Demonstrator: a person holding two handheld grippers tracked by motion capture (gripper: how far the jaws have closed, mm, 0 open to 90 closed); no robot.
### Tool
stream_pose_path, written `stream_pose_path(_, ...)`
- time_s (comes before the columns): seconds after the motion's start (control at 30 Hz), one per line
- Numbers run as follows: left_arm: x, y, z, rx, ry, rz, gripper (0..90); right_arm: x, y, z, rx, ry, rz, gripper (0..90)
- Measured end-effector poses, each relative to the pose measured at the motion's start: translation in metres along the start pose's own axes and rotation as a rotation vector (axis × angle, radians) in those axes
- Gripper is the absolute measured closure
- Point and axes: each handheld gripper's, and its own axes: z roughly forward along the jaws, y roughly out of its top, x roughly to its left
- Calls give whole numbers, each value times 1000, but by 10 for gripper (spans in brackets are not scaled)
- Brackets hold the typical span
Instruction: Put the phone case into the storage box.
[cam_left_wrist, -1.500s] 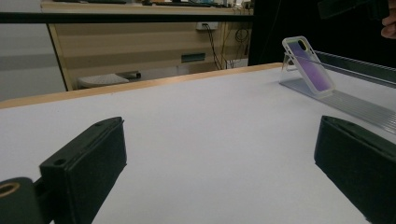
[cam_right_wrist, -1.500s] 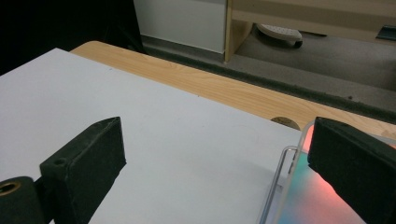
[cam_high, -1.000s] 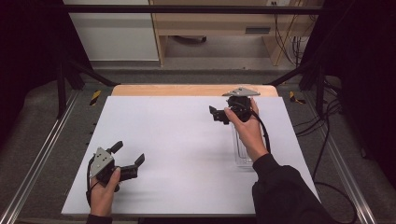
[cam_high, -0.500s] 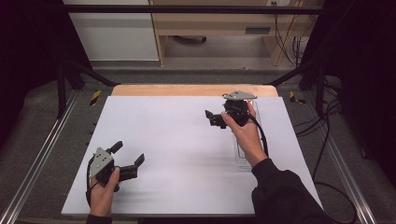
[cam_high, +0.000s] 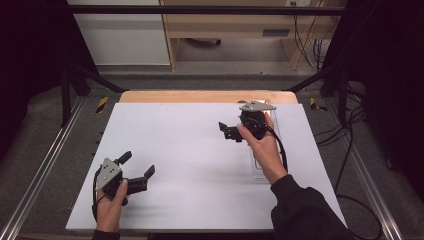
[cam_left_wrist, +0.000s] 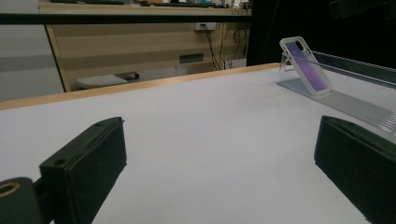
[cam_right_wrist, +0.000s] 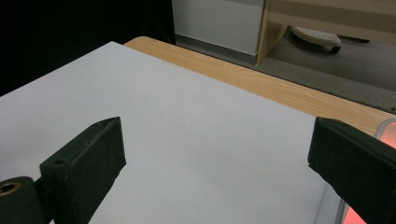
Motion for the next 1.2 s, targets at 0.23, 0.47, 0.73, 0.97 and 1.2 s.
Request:
stream_pose_path(0.23, 0, 0, 0, -1, 2, 0, 18, 3, -3, -4, 12, 18, -1, 43)
stream_pose_path(0.47, 0, 0, 0, 0, -1, 3, 18, 6, -3, -12, 15, 36, -5, 44)
stream_pose_path(0.73, 1, 0, -2, -3, 4, 2, 18, 9, -1, -27, -17, 52, -14, 44)
stream_pose_path(0.97, -1, 0, -3, -7, 3, -3, 17, 10, -1, -39, -47, 55, -22, 43)
stream_pose_path(1.2, -1, 0, -6, -11, 6, -5, 17, 7, -6, -55, -95, 52, -18, 43)
